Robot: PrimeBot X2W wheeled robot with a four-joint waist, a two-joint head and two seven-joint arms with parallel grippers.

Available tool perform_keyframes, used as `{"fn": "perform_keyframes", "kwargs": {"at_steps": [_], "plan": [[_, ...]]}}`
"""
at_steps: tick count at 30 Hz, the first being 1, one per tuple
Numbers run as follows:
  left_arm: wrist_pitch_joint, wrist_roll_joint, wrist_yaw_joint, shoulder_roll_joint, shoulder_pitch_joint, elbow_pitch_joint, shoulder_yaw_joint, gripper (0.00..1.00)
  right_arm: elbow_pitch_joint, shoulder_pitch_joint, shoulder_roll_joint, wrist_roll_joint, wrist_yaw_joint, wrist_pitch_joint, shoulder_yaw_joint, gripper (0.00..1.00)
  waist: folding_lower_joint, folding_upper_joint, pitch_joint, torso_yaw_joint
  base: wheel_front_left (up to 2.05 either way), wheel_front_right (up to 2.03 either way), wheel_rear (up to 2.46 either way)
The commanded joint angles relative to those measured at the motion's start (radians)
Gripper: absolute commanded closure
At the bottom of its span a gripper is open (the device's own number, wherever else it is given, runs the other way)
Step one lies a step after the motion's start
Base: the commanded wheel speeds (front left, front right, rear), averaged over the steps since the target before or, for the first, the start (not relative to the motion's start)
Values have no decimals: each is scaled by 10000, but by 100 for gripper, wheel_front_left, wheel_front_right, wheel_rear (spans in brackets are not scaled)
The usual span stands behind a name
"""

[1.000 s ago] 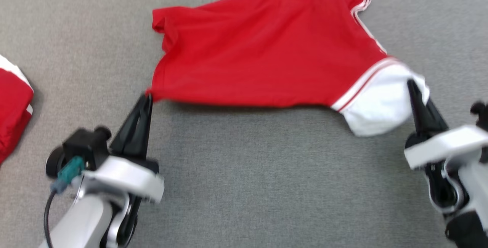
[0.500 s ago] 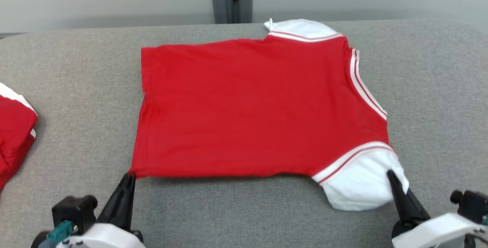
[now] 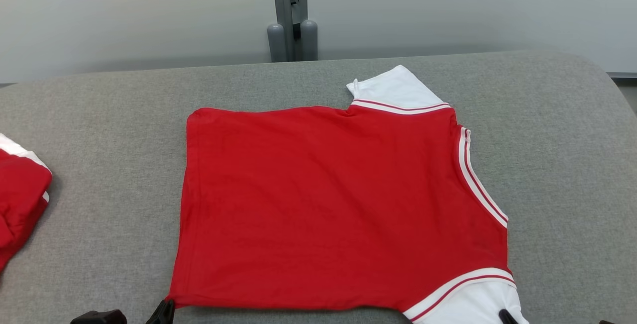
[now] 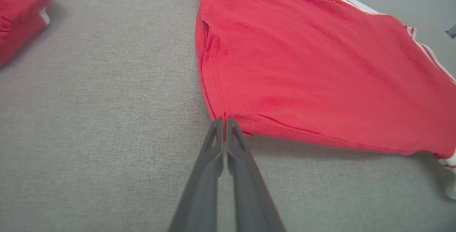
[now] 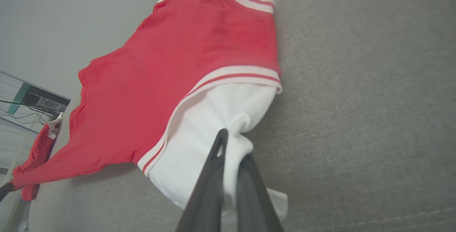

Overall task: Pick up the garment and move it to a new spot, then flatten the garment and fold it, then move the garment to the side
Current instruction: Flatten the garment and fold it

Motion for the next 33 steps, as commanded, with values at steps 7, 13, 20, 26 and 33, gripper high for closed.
{"fn": "perform_keyframes", "kwargs": {"at_steps": [7,13,20,26,33], "plan": [[257,-82,35,295,65,-311,10,100,-527,141,230,-71,6,767,-474,100,0,-1,22,-27,0,0,0],[590,-45,-346,557,-397,-440,-134,100,-672,-155,294,-147,6,1158,-749,100,0,-1,205,95,0,0,0],[976,66,-948,784,-1506,-499,-212,100,-1077,-1203,296,232,6,2189,-976,100,0,-1,503,165,0,0,0],[1222,257,-1227,925,-2522,-187,-167,100,-1017,-2348,295,291,6,3138,-1452,100,0,-1,855,245,0,0,0],[1330,148,-1719,585,-3653,767,-281,100,379,-4364,303,92,6,4441,-2079,100,0,-1,1581,326,0,0,0]]}}
